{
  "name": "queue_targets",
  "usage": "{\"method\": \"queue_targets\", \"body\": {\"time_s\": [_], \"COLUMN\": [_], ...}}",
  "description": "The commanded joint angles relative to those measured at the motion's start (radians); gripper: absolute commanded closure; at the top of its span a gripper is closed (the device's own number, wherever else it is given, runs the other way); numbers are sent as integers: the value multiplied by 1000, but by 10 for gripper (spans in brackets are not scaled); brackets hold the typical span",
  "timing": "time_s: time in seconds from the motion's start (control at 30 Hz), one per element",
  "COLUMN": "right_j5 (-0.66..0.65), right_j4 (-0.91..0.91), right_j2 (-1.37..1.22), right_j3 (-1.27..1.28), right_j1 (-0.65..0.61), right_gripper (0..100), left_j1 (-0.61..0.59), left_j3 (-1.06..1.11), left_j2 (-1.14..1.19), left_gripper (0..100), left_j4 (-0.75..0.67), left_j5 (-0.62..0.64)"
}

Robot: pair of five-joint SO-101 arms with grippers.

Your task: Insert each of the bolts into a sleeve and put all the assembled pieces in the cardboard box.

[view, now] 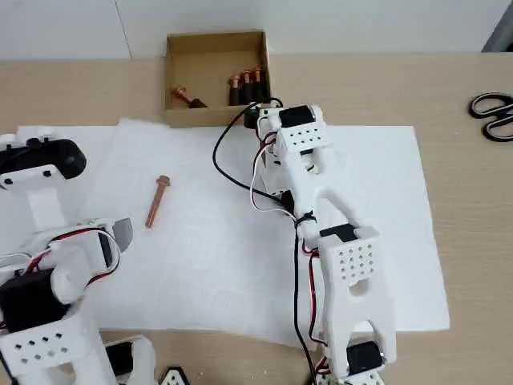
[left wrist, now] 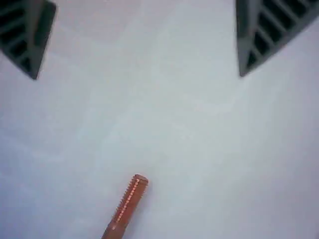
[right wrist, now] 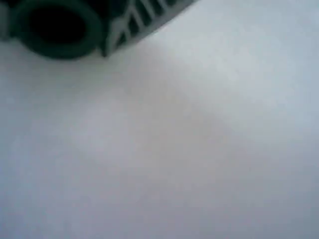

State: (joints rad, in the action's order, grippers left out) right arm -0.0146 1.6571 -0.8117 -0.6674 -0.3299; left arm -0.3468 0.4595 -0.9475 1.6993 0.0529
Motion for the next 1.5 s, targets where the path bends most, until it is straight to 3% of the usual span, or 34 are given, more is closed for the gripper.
{"method": "queue_targets", "body": {"time_s": [0.0, 0.23, 0.37, 0.47, 0.83, 1.17, 1.33, 1.47], "right_j5": [6, 6, -123, -120, -77, -77, -77, -77], "right_j4": [30, 24, 24, 24, 24, 22, 22, 22], "right_j2": [105, 329, 394, 414, 414, 414, 414, 414], "right_j3": [12, 129, 203, 229, 241, 264, 273, 273], "right_j1": [2, 10, 25, 48, 65, 67, 67, 67], "right_gripper": [995, 995, 995, 995, 995, 995, 995, 995], "left_j1": [-2, 0, 2, 6, 264, 187, 183, 184], "left_j3": [-31, -33, -77, -199, -630, -905, -969, -1006], "left_j2": [-5, 28, 232, 423, 1057, 1444, 1544, 1594], "left_gripper": [757, 757, 757, 757, 757, 761, 874, 891], "left_j4": [-3, -5, -21, -23, -3, 0, 2, -3], "left_j5": [0, -11, -49, -49, -49, -63, -87, -89]}}
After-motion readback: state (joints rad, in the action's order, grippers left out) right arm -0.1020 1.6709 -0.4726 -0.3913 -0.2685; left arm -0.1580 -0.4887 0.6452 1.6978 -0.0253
